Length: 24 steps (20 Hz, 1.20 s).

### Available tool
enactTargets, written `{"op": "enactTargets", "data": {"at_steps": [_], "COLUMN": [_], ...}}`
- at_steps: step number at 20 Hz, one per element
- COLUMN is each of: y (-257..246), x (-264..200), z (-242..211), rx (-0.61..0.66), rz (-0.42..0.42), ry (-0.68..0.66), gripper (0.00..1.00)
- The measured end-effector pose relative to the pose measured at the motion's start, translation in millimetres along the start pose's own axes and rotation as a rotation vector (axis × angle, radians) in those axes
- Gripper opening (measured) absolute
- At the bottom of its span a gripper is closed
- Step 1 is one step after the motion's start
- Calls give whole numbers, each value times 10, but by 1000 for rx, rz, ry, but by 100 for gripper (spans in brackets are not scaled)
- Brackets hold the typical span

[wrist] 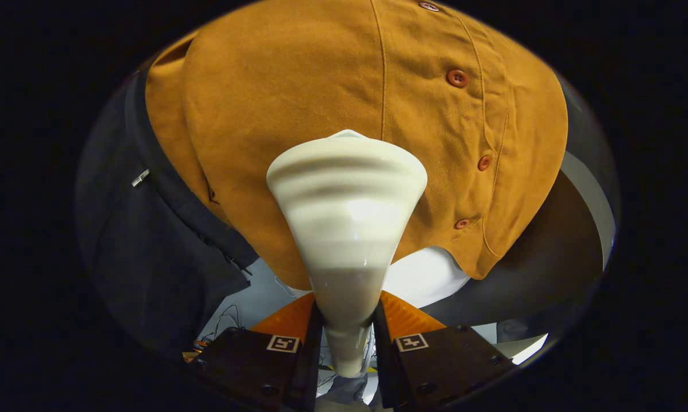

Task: Iron the clothes twice with a garment steamer, once on the left side and once on the right side.

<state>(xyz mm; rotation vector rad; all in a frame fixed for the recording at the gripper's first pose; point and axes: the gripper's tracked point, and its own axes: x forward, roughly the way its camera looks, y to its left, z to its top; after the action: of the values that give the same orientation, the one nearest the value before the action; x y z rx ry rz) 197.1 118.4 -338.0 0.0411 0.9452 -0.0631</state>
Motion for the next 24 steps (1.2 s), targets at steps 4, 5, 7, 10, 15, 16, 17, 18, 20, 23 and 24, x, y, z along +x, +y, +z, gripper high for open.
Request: {"op": "enactTargets", "data": {"at_steps": [4, 5, 7, 10, 15, 16, 17, 18, 20, 23, 24], "y": [-94, -127, -177, -212, -508, -559, -597, -641, -709, -763, -763], "x": [-322, -418, -626, -979, -1625, -1733, -1826, -1916, -2082, -2240, -2282], "z": [238, 343, 575, 895, 1343, 1400, 1468, 1531, 1630, 1731, 1748], "rx": [0, 0, 8, 18, 32, 33, 32, 29, 30, 32, 29], "rz": [-5, -6, -7, -12, -27, -30, -34, -42, -52, -66, -66], "ry": [-72, -102, -171, -281, -478, -519, -558, -596, -663, -737, -758], "gripper": [46, 46, 46, 46, 46, 46, 46, 46, 45, 46, 46]}}
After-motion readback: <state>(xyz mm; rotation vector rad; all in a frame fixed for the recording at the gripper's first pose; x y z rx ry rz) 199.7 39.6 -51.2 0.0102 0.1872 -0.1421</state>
